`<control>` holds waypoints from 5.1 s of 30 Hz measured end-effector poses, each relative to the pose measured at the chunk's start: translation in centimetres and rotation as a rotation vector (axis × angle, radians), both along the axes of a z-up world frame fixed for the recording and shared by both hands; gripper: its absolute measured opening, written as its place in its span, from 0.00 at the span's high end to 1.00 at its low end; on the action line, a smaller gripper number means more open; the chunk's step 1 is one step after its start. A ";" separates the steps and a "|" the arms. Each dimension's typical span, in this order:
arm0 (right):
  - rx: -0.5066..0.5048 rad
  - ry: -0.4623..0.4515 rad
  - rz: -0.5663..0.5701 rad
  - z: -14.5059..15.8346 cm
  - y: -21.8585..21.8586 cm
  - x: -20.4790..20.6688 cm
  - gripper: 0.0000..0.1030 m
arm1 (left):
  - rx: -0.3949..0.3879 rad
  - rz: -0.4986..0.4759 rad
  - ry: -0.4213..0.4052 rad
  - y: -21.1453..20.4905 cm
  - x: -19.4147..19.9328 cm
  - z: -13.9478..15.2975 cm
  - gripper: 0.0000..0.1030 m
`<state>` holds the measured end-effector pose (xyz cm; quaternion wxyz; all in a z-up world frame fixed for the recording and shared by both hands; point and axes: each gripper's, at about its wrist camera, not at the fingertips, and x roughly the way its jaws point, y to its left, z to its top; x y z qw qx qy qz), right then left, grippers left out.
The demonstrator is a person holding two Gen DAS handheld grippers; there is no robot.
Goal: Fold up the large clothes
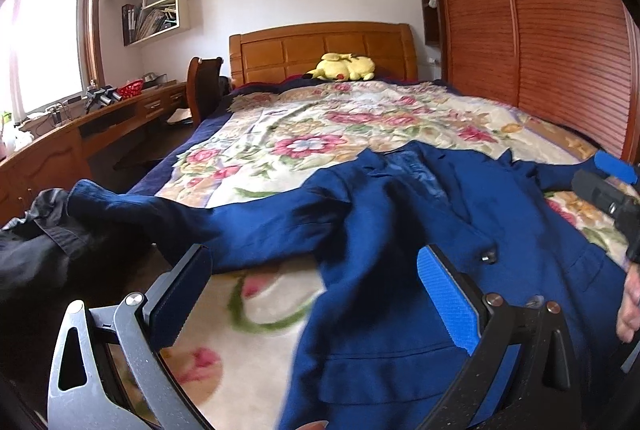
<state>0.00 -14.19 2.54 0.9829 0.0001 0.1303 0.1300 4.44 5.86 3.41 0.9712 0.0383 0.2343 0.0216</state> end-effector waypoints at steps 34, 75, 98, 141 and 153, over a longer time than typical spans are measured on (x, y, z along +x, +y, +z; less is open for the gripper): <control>-0.035 0.175 0.167 -0.2 2.7 9.2 0.00 | -0.024 0.256 0.248 15.7 12.9 -4.2 0.31; 0.042 0.139 0.102 1.2 -3.2 9.8 0.00 | 0.077 -0.092 0.120 0.0 13.0 4.5 0.98; 0.062 0.160 0.079 1.5 -5.3 9.7 0.00 | -0.009 -0.228 0.142 -6.0 6.4 2.4 0.58; -0.327 0.283 0.540 -0.6 11.6 5.3 0.13 | -0.157 -0.069 0.163 11.3 -4.2 -3.1 0.22; -0.457 0.371 0.586 -3.2 13.6 8.4 0.61 | -0.150 -0.053 0.155 12.3 -4.4 -3.2 0.22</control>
